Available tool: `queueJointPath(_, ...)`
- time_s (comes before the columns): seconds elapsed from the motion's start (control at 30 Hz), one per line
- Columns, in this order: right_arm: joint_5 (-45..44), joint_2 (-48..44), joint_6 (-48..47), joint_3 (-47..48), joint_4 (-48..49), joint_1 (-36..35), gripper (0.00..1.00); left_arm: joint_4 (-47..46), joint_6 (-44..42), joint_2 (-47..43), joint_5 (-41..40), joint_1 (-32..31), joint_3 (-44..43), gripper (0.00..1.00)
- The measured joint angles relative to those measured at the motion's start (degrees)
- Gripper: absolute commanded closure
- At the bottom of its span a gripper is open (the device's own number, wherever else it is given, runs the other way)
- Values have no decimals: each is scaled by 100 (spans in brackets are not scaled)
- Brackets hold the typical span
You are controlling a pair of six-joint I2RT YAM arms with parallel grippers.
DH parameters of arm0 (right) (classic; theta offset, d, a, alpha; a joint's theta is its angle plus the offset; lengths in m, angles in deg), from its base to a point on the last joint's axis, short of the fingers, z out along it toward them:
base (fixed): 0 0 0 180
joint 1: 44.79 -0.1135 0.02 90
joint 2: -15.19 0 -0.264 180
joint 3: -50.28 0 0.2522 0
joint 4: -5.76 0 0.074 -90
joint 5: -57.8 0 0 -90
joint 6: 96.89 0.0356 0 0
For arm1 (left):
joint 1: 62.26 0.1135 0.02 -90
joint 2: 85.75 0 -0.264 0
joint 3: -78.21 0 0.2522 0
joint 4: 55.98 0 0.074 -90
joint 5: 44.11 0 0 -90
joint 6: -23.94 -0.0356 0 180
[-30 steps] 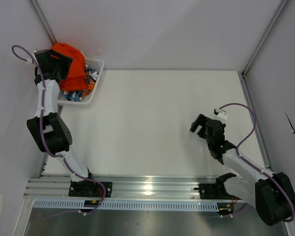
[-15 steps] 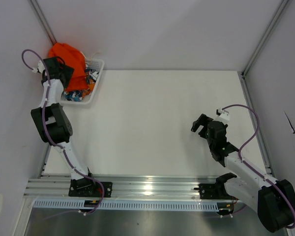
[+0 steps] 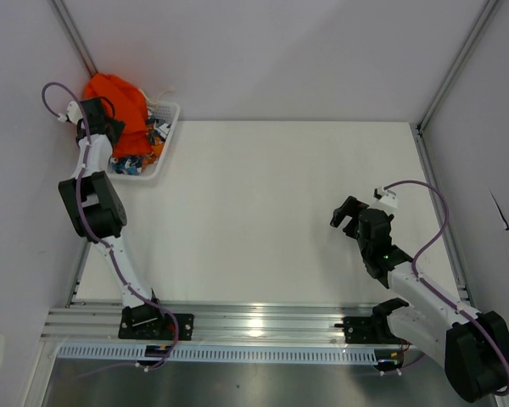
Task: Fold and stack the shorts
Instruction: Grab the shorts from the pile
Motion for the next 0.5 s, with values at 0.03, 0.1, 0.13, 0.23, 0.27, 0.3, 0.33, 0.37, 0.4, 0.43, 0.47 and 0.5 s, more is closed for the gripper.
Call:
queueJointPath(0.03, -7, 0, 0, 0, -2, 0, 0, -4, -76, 72, 17, 0, -111, 91)
queueJointPath(0.1, -11, 0, 0, 0, -2, 0, 0, -31, -114, 138, 44, 0, -225, 98)
queueJointPath(0.13, -13, 0, 0, 2, -2, 0, 0, -61, -109, 175, 61, 0, -297, 100)
queueJointPath(0.23, -15, 0, 0, 0, -2, 0, 0, -131, -103, 205, 153, 0, -402, 100)
queueJointPath(0.27, -20, 0, 0, 2, -2, 0, 1, -140, -94, 205, 205, 0, -417, 100)
queueJointPath(0.3, -24, 0, 0, 0, -2, 0, 1, -153, -68, 197, 243, 0, -420, 100)
queueJointPath(0.33, -28, 0, 0, 0, -2, 0, 0, -157, -39, 173, 284, -2, -404, 100)
queueJointPath(0.37, -28, 0, 0, 0, -2, 0, 0, -160, -9, 146, 315, -15, -369, 100)
queueJointPath(0.4, -31, 0, 0, 0, -2, 0, 0, -201, 39, 66, 356, -26, -262, 100)
queueJointPath(0.43, -31, 0, 0, 0, -2, 0, 1, -190, 76, -22, 376, -39, -164, 100)
queueJointPath(0.47, -31, 0, 0, 0, -4, 0, 1, -162, 114, -138, 398, -59, -74, 100)
queueJointPath(0.5, -33, 2, 0, 0, -4, 0, 0, -129, 149, -221, 409, -81, -44, 100)
